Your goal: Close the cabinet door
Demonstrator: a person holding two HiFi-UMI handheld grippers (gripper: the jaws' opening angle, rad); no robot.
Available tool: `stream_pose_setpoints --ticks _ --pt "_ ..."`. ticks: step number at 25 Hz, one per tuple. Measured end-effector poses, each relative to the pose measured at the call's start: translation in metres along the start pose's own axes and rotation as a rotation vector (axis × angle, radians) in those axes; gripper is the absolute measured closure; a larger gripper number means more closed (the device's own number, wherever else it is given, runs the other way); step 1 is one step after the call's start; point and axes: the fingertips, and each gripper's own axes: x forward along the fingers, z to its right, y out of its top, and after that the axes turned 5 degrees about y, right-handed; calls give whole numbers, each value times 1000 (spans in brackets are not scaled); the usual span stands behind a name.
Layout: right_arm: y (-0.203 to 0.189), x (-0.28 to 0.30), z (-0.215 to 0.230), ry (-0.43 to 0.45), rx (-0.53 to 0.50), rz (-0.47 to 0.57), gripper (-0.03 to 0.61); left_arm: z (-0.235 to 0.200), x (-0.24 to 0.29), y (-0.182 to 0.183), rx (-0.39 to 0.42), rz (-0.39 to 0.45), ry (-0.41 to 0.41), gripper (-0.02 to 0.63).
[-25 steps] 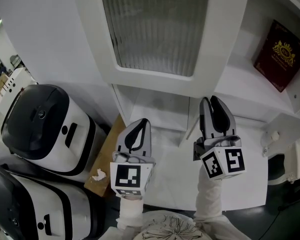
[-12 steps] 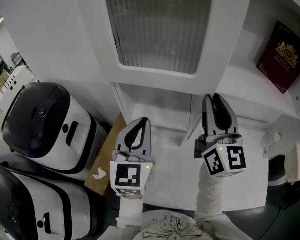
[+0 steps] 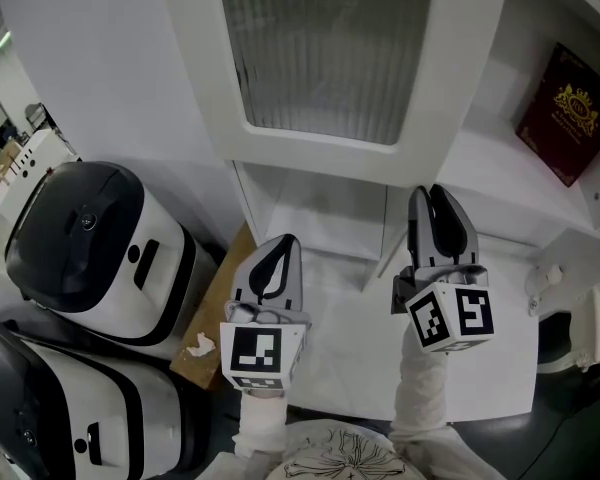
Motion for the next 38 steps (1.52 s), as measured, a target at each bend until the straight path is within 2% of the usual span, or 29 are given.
stream_pose_setpoints --ticks 4,11,23,29,38 --pt "-4 -7 -3 -28 -39 -32 491 1 -4 2 -3 7 -2 609" --pt "-14 -28 -7 -88 -42 -75 491 5 -11 7 -6 18 -34 609" --pt "-2 -69 -12 -223 -99 -103 524 11 -23 28 -15 63 -125 609" --pt "0 -82 -24 -249 -138 -123 534 14 -30 31 -20 69 -161 609" --pt "-4 -97 -40 -266 -138 -145 546 13 -35 29 -35 66 -197 609"
